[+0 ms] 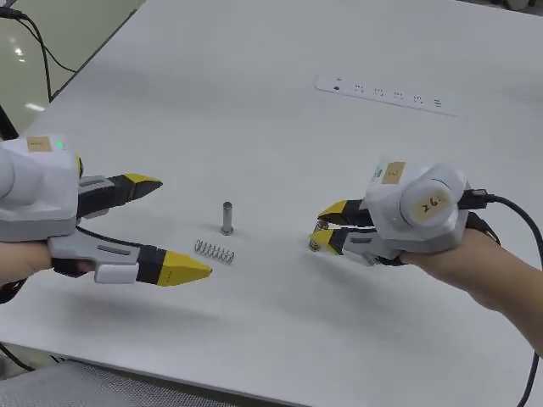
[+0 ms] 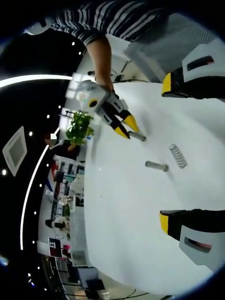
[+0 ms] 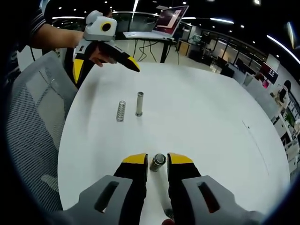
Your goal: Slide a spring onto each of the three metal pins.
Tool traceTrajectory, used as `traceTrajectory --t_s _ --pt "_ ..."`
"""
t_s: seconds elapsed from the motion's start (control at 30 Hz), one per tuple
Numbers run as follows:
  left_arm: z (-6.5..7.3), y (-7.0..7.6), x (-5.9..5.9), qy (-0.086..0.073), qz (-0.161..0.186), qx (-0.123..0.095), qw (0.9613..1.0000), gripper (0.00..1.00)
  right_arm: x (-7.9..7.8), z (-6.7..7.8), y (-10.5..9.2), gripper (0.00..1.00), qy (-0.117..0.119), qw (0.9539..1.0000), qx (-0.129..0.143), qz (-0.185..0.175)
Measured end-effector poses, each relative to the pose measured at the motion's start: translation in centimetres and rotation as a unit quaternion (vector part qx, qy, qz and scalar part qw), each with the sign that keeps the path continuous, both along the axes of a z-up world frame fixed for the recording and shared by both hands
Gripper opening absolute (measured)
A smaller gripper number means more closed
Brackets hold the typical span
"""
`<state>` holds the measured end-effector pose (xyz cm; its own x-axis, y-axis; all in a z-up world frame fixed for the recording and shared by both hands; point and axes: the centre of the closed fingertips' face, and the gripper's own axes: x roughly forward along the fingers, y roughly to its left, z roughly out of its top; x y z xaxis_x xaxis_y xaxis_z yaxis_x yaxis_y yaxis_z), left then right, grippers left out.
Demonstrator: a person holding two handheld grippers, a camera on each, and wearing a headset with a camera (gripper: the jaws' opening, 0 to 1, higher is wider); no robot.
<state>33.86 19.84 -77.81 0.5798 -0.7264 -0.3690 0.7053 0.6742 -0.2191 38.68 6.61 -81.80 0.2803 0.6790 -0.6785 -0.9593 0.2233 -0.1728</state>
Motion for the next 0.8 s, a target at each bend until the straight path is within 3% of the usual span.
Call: traceTrajectory --t_s 0.27,0.4,0.67,0.8 --pt "0.2 0.1 -0.1 -0.001 0.001 0.001 1.0 0.97 0.2 2.5 -0.6 0.18 -0.004 0.9984 0.049 -0.029" --pt "0.2 -0.1 -0.1 -0.002 0.0 0.0 1.0 0.97 0.0 4.0 -0.7 0.19 0.01 0.9944 0.091 -0.052" --pt "0.6 -0.3 -0.1 -0.007 0.001 -0.005 1.0 0.97 -1.4 5.4 -1.3 0.19 0.034 0.9867 0.14 -0.075" --pt "0.7 -0.3 -0.1 -0.008 0.002 -0.005 0.9999 0.97 -2.0 5.4 -1.7 0.18 0.035 0.9861 0.142 -0.079"
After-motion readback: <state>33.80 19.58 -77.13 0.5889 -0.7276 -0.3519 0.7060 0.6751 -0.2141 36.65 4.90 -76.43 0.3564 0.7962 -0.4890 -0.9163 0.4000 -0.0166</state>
